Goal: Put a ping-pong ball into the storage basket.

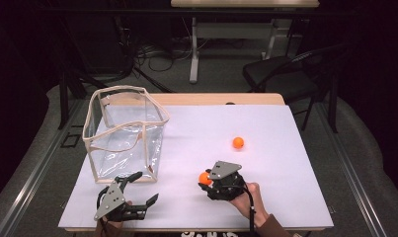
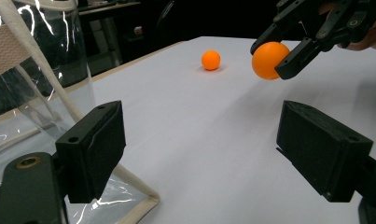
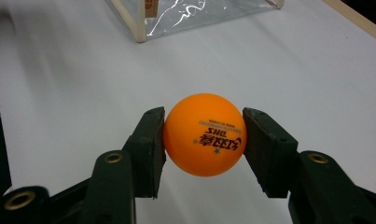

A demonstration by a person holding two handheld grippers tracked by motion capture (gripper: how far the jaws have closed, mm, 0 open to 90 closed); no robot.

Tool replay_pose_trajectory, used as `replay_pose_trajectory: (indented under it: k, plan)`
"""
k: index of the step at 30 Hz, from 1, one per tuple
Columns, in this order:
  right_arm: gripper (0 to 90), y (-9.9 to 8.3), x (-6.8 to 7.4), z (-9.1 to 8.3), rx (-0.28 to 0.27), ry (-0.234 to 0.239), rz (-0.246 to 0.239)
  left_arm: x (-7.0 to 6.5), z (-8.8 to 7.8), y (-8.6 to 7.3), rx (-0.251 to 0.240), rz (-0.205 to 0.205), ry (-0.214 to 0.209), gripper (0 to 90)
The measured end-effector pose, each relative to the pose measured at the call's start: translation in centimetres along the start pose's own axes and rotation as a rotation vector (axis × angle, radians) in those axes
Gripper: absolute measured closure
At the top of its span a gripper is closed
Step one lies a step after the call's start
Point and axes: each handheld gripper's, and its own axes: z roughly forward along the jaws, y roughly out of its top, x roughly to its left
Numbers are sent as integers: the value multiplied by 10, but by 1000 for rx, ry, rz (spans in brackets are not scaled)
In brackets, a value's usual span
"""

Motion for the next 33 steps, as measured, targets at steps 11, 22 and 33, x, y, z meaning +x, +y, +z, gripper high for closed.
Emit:
replay_pose_trajectory:
  k: [11,22,33]
  plan:
    - [504,5,-3,-7,-19,-11,1,0,0,0,0,-1,2,155]
    - [504,10,-6,-11,-29,-21,3,1,0,0,2,-2,3,155]
    - [504,14,-8,-14,-41,-28,6,1,0,0,3,-1,2,155]
